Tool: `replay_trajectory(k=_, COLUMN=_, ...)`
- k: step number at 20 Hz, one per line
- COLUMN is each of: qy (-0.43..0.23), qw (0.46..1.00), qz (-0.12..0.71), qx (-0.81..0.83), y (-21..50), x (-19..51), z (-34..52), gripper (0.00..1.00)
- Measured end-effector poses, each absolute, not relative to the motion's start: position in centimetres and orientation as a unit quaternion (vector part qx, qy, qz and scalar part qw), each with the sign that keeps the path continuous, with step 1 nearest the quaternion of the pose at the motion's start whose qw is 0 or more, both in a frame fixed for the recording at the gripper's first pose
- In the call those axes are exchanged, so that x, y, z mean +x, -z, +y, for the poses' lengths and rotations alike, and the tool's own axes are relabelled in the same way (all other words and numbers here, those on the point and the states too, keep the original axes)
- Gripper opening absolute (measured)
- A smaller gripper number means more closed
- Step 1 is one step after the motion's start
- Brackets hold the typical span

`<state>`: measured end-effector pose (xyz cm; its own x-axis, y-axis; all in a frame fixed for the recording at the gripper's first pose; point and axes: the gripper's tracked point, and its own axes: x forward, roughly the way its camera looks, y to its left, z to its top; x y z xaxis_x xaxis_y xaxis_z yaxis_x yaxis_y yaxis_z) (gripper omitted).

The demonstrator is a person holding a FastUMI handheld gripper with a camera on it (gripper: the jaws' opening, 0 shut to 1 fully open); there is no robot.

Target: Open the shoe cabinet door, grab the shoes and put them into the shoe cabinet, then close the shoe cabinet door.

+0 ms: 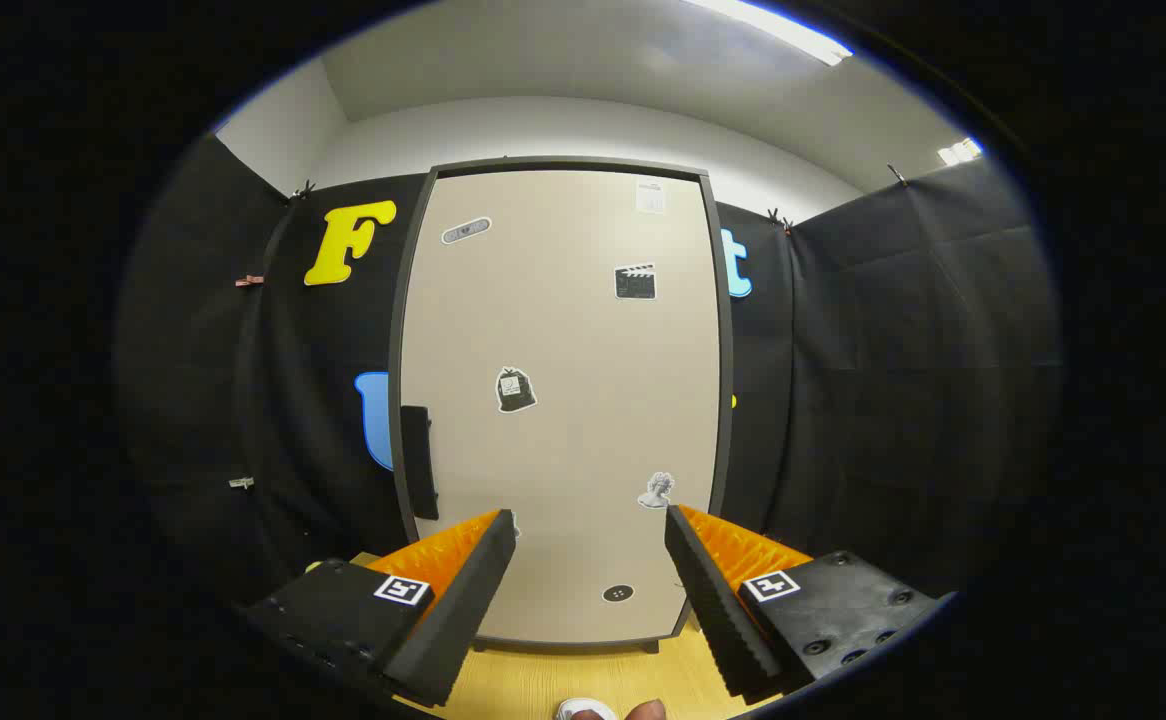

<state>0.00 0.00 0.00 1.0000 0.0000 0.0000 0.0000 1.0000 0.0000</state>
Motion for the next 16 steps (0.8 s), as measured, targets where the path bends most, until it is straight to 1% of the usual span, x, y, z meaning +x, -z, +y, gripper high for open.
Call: replay_trajectory(k=16, qy=-0.011, qw=1.000, qz=0.004, qx=0.001, y=0.2, x=-0.6, z=2.2, gripper=0.98)
